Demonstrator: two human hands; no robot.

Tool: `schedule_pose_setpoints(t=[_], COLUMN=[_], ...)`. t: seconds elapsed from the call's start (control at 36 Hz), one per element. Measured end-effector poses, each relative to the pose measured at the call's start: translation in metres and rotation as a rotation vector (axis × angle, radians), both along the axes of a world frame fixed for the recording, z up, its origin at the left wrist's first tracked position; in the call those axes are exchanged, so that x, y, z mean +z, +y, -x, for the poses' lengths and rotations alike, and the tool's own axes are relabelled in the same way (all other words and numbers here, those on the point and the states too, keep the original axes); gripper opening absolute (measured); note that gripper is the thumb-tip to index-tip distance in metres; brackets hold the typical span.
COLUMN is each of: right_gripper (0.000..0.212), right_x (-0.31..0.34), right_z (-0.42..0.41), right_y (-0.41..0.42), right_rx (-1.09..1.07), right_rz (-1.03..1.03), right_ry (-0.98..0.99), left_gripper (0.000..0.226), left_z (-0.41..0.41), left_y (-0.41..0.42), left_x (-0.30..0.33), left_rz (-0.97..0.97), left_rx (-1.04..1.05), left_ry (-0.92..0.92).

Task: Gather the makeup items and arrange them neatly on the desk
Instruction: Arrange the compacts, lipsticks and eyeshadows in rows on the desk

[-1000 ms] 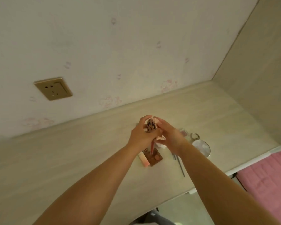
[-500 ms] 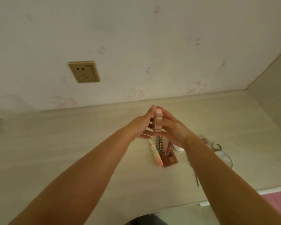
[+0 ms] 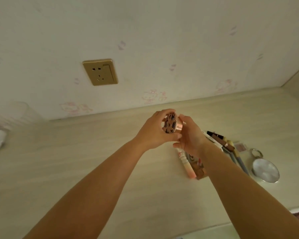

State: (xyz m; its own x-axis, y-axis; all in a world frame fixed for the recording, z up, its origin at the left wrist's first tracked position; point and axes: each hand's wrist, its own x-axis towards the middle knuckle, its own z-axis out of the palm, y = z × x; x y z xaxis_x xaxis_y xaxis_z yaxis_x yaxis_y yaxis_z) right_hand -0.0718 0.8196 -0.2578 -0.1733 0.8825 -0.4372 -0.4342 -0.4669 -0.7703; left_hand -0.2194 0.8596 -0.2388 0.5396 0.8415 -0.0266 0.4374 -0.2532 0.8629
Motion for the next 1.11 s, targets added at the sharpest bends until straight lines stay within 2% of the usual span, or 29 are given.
schedule_pose_setpoints(t=[0.11,0.22,0.28,0.39,0.5,0.75,0.92,1.11], right_gripper=[0.043,0.052,0.054,0.056,0.058,0.042,0.048,0.043], right_x=[-0.016,-0.028,-0.034,-0.049,-0.065,-0.071,-0.081,-0.098], right_z=[0.001,0.021,0.034,0.048,0.054,0.1,0.13,0.141], right_y=[0.002,0.009,0.01,0.003,-0.019,-0.056,-0.059,-0.063], right_rx=[0.016,-0.041,-0.063,-0.024,0.025,-0.001,0.014,-0.14], right_rz=[-0.021,-0.079,-0.13,-0.204,-0.241,-0.172,-0.164,-0.138], right_ry=[-0.058,-0.302,-0.327,-0.234,-0.223,-0.137,-0.157,0.127], left_gripper=[0.075,0.069,0.063,0.062,0.062,0.055,0.072,0.077], left_z=[0.002,0.007,0.01,0.022,0.036,0.058,0.076,0.083], left_y=[0.0,-0.002,-0.004,-0.011,-0.034,-0.082,-0.095,-0.092], left_x=[-0.021,-0.049,-0.062,-0.08,-0.095,-0.108,-0.123,-0.126], left_rz=[-0.004,-0.054,-0.096,-0.227,-0.295,-0.424,-0.464,-0.525], left_rx=[0.049,0.132,0.179,0.202,0.178,0.362,0.466,0.439], left_ry=[-0.047,-0.133,-0.199,-0.224,-0.22,-0.09,-0.169,-0.113])
